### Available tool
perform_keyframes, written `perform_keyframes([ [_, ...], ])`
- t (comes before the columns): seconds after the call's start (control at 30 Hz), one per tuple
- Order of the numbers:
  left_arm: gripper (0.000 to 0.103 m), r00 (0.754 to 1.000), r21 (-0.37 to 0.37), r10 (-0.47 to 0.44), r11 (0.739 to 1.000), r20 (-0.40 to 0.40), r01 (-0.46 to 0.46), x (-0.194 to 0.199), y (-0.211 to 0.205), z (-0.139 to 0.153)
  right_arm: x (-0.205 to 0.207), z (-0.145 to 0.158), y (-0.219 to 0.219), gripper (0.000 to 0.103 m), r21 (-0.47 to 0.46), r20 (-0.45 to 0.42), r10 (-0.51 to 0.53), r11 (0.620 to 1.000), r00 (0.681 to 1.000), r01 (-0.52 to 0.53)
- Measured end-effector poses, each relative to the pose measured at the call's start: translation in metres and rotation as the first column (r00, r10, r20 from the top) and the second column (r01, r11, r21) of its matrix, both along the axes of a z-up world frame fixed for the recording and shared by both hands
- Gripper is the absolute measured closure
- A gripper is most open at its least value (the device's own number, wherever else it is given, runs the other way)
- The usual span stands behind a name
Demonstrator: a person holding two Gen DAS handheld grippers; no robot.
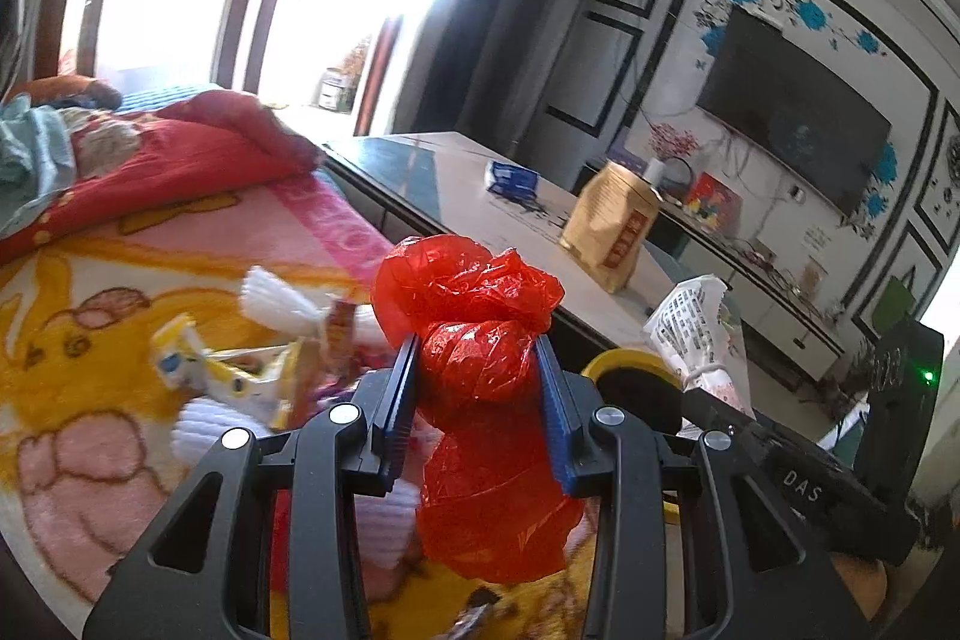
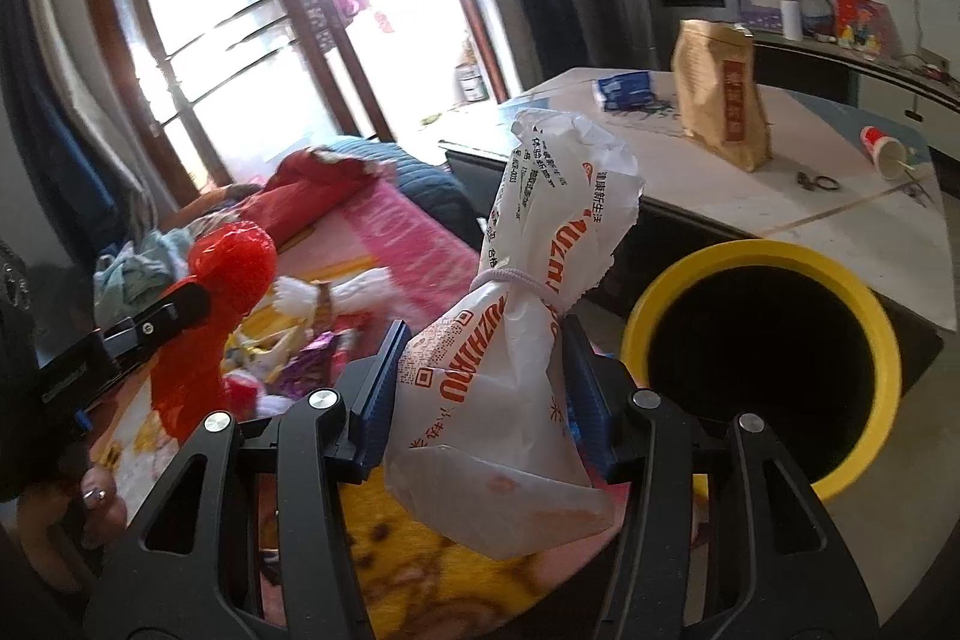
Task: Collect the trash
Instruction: 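Carry both bags over the yellow bin and open both tools to drop them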
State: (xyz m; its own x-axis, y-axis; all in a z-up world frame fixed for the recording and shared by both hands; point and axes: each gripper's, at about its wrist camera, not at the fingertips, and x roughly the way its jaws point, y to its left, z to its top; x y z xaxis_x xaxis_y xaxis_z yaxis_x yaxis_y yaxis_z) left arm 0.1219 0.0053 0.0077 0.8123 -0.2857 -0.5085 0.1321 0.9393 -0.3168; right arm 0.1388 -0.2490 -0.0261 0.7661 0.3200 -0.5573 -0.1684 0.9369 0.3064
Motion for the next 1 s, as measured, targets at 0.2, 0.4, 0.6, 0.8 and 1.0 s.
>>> perform_keyframes([
  [0.2,0.068,0.998,0.01,-0.068,0.998,-0.007,0.068,0.014,-0.029,-0.003,0.003,-0.001,-0.032,0.06,-0.005,-0.001,-0.083,0.997,0.997,0.083],
  [0.4,0.068,0.992,0.016,-0.125,0.992,-0.01,0.126,0.024,-0.057,-0.003,0.007,-0.003,-0.063,0.06,-0.019,-0.014,-0.148,0.989,0.989,0.148],
  [0.6,0.068,0.982,0.018,-0.185,0.983,-0.025,0.185,0.038,-0.085,-0.009,0.009,-0.008,-0.091,0.06,-0.032,-0.032,-0.198,0.98,0.98,0.197],
  [0.8,0.068,0.965,0.033,-0.258,0.965,-0.045,0.26,0.057,-0.124,-0.019,0.016,-0.02,-0.118,0.06,-0.049,-0.077,-0.232,0.972,0.97,0.229],
  [1.0,0.068,0.941,0.054,-0.332,0.94,-0.07,0.336,0.08,-0.167,-0.028,0.025,-0.033,-0.137,0.06,-0.069,-0.12,-0.254,0.967,0.96,0.247],
])
